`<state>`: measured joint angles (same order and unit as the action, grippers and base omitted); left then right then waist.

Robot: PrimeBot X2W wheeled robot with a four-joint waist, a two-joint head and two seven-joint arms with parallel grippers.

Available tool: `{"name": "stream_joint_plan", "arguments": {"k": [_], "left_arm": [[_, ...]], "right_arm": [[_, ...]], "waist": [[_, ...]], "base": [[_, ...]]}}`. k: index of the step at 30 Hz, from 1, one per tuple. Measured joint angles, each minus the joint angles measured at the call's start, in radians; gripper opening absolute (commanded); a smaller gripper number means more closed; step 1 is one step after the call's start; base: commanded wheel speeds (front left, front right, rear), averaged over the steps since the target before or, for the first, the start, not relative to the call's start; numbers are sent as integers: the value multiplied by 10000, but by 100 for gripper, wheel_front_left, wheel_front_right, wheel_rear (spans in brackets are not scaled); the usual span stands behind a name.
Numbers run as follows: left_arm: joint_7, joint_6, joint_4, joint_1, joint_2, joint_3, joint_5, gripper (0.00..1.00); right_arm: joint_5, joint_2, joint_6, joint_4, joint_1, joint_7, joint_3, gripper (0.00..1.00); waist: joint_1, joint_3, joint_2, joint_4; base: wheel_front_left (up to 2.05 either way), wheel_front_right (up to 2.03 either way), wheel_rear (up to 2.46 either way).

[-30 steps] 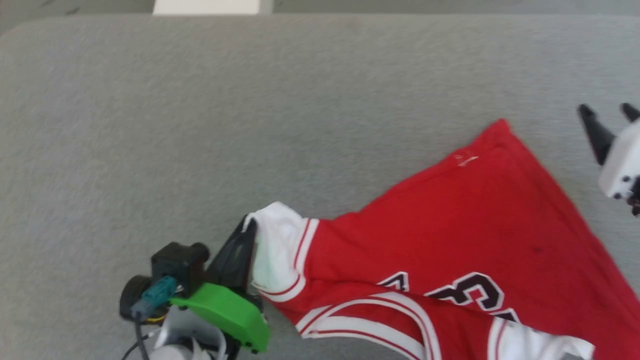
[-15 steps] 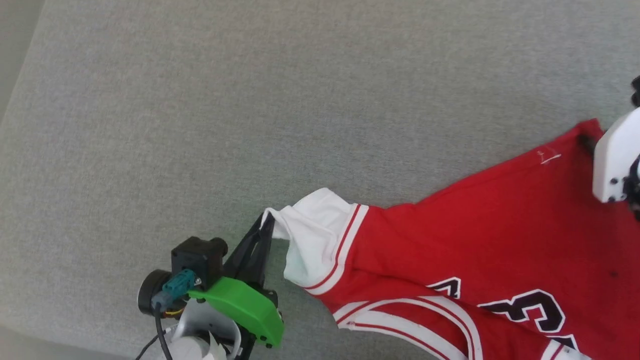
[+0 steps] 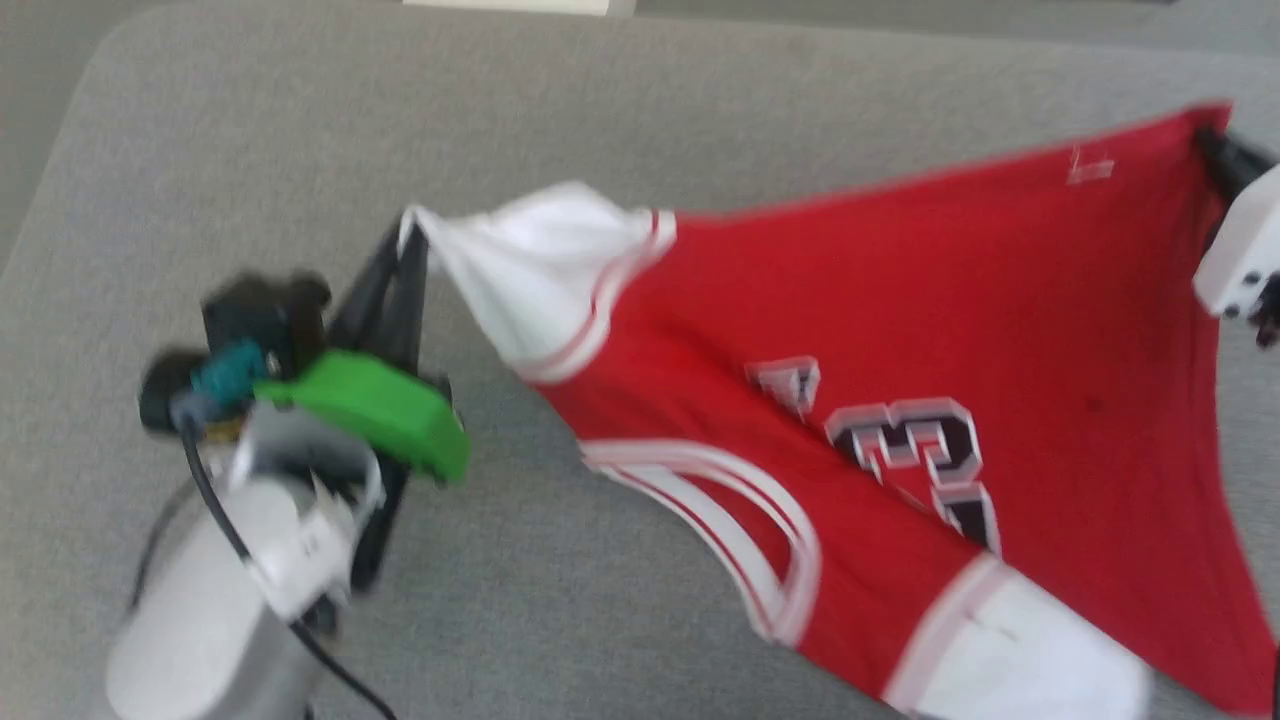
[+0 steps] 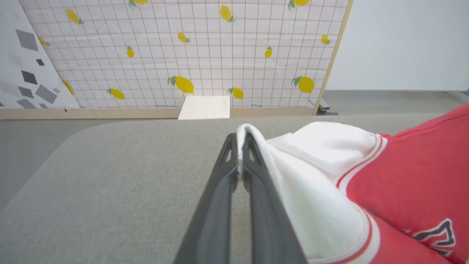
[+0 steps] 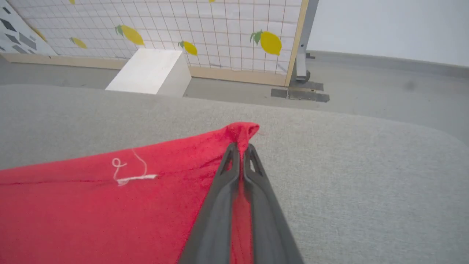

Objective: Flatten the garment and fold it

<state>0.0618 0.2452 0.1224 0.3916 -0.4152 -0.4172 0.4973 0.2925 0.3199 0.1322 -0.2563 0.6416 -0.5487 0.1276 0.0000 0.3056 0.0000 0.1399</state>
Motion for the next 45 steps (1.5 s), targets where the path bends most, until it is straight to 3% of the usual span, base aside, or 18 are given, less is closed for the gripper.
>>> {"name": "stream_joint_plan", "arguments": {"k": [6, 12, 18, 28, 34, 45], "left_arm": [[533, -569, -792, 2374, -196, 293, 65, 0], [1346, -1020, -1398, 4522, -600, 291, -203, 0], [2602, -1358, -1670, 6683, -813, 272, -234, 0], [4266, -1444, -1871, 8304, -961, 211, -153, 0], [4222, -1490, -2554, 9659, -1099, -38, -846, 0], [2272, -1607, -4706, 13109, -437, -286, -2065, 0]], "right_arm": [[-213, -205, 0, 150, 1136, 1162, -4, 0], [-382, -412, 0, 77, 2241, 1398, -397, 0], [-372, -541, 0, 238, 3326, 1024, -955, 0], [-111, -520, 0, 272, 4415, -8, -1638, 0], [-272, -529, 0, -245, 5367, -17, -1783, 0], [-1434, -777, 0, -1835, 8229, 1628, -1657, 0]], "waist": [[0, -993, 0, -427], [0, -1766, 0, -910], [0, -2218, 0, -1638], [0, -1694, 0, -2128], [0, -863, 0, -2360], [0, 1206, 0, -2652]], "base": [[0, 0, 0], [0, 0, 0], [0, 0, 0], [0, 0, 0], [0, 0, 0], [0, 0, 0]]}}
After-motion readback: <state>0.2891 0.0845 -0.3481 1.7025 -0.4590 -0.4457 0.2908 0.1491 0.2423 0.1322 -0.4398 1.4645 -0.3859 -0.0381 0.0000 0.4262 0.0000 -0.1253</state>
